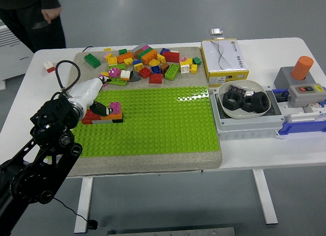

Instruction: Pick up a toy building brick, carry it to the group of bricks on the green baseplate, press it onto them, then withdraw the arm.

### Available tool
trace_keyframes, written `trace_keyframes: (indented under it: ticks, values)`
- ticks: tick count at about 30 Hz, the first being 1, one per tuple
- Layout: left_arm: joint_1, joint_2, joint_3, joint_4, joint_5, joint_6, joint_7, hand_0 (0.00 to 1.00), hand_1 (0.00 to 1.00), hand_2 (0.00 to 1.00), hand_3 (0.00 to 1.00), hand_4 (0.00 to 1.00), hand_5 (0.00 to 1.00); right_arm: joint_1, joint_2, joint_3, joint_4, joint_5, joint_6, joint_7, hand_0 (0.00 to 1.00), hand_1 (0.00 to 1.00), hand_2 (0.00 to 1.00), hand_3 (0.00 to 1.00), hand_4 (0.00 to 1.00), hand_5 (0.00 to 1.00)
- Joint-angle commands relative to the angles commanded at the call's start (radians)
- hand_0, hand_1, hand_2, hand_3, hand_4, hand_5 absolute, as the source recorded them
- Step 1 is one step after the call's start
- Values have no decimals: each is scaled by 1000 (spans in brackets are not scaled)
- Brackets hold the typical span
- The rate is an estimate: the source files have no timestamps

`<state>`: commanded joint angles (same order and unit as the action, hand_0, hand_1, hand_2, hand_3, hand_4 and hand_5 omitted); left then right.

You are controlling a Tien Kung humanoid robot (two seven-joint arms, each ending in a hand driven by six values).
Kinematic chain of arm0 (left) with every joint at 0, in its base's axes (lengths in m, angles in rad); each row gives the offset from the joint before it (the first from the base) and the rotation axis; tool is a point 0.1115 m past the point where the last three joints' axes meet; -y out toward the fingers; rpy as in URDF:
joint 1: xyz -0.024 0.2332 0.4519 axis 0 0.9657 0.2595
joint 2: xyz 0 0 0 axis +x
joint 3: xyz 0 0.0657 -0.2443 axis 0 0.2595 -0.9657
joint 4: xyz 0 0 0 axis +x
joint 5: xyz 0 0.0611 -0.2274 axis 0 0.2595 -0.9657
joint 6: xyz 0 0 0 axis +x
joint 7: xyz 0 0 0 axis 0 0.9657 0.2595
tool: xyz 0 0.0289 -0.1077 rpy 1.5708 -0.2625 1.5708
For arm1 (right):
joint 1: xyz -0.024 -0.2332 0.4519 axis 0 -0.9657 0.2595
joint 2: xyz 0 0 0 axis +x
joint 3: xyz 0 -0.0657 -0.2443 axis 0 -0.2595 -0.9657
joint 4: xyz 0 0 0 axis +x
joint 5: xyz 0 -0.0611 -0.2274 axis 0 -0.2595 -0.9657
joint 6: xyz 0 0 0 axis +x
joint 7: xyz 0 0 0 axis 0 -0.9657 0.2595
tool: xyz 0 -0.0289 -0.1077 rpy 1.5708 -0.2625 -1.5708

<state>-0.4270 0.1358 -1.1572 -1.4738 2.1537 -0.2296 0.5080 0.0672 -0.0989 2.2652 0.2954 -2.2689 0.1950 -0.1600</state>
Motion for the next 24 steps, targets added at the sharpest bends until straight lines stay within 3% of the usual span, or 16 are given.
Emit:
trace_keyframes:
  ticks: [4,5,9,10,11,16,17,22,23,24]
  values:
    - [75,83,15,-89,-10,102,-117,963,995,952,875,972,266,6,2,-8,1,0,6,6,671,626,674,686,696,941]
    - [95,103,21,-110,-5,127,-145,977,940,878,790,825,198,7,3,-10,-1,0,8,9,671,626,680,685,696,953]
    - [180,173,41,-197,57,217,-253,977,940,878,790,825,198,10,16,1,-8,0,11,22,671,626,680,685,696,953]
    - [197,178,42,-214,72,227,-272,977,940,878,790,825,198,10,20,2,-9,0,12,25,671,626,680,685,696,953]
    - [218,176,42,-236,91,235,-295,983,930,863,690,812,244,11,25,4,-12,0,12,29,669,629,703,683,679,997]
    - [254,140,38,-269,115,279,-345,983,930,863,690,812,244,13,46,4,-33,0,18,55,669,629,703,683,679,997]
    - [257,135,37,-269,115,286,-348,982,923,841,666,829,304,14,49,4,-38,0,18,59,674,641,749,708,687,996]
    - [265,148,38,-248,115,301,-359,982,923,841,666,829,304,18,60,4,-36,0,30,68,674,641,749,708,687,996]
    - [262,162,42,-238,115,304,-365,984,921,843,711,904,579,19,61,4,-33,0,34,68,671,647,757,730,685,965]
    - [257,178,49,-223,115,307,-372,984,921,843,711,904,579,20,62,4,-31,0,37,68,671,647,757,730,685,965]
